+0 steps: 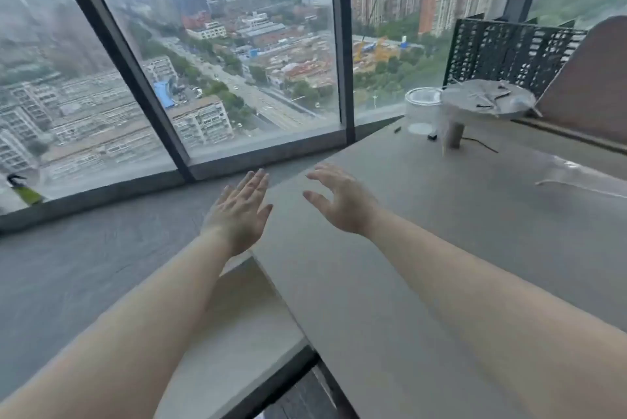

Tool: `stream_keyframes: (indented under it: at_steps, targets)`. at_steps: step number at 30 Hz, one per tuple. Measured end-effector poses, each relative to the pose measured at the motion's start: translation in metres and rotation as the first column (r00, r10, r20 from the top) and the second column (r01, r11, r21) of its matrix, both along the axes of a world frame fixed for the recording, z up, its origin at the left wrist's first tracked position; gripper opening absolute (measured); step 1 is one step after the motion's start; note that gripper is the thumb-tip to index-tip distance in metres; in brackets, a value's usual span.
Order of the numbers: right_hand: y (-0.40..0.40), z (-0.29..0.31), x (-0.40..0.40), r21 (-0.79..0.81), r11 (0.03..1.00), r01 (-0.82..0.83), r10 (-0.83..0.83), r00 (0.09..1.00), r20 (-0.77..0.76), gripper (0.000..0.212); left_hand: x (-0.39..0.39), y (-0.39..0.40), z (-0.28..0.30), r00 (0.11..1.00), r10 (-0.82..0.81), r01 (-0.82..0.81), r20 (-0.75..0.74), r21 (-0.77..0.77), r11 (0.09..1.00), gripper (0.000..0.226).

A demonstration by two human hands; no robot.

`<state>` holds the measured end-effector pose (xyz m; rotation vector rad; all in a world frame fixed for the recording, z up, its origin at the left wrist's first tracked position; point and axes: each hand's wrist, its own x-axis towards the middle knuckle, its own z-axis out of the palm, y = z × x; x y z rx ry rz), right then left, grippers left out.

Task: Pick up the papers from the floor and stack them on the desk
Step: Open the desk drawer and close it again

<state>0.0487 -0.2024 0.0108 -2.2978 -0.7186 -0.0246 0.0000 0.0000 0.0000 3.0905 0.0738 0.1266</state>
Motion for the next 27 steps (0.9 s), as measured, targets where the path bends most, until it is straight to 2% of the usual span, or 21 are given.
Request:
stream_keyframes:
  at_steps: [4, 8, 12, 16, 20, 22, 24, 27]
  targets:
    - [0.043, -0.054, -0.023, -0.148, 0.978, -0.150, 0.139, 0.987, -0.083, 0.050, -0.040, 0.040, -0.048, 0.990, 0.125, -0.125, -0.073, -0.001, 0.992, 0.061]
    - [0.079, -0.097, -0.050, -0.293, 0.925, -0.240, 0.228, 0.971, -0.075, 0.054, -0.077, 0.070, -0.092, 0.980, 0.196, -0.198, -0.037, -0.053, 0.979, 0.061]
    - [0.101, -0.123, -0.078, -0.428, 0.872, -0.236, 0.256, 0.967, -0.013, 0.059, -0.116, 0.094, -0.128, 0.970, 0.243, -0.241, 0.009, -0.104, 0.965, 0.060]
    - [0.103, -0.138, -0.102, -0.549, 0.824, -0.141, 0.154, 0.988, -0.023, 0.062, -0.159, 0.120, -0.158, 0.939, 0.344, -0.339, -0.004, -0.170, 0.925, 0.060]
    - [0.101, -0.145, -0.118, -0.567, 0.824, -0.004, 0.019, 1.000, 0.020, 0.064, -0.205, 0.155, -0.190, 0.835, 0.550, -0.540, -0.035, -0.249, 0.804, 0.062]
    - [0.102, -0.146, -0.124, -0.603, 0.796, 0.048, -0.021, 0.998, 0.051, 0.063, -0.226, 0.165, -0.199, 0.751, 0.653, -0.636, -0.096, -0.369, 0.677, 0.061]
    - [0.103, -0.148, -0.127, -0.625, 0.778, 0.070, -0.036, 0.997, 0.066, 0.062, -0.242, 0.172, -0.205, 0.681, 0.709, -0.704, -0.181, -0.425, 0.569, 0.057]
    - [0.104, -0.144, -0.125, -0.624, 0.779, 0.066, -0.046, 0.998, 0.048, 0.061, -0.254, 0.179, -0.216, 0.698, 0.665, -0.696, -0.265, -0.469, 0.543, 0.054]
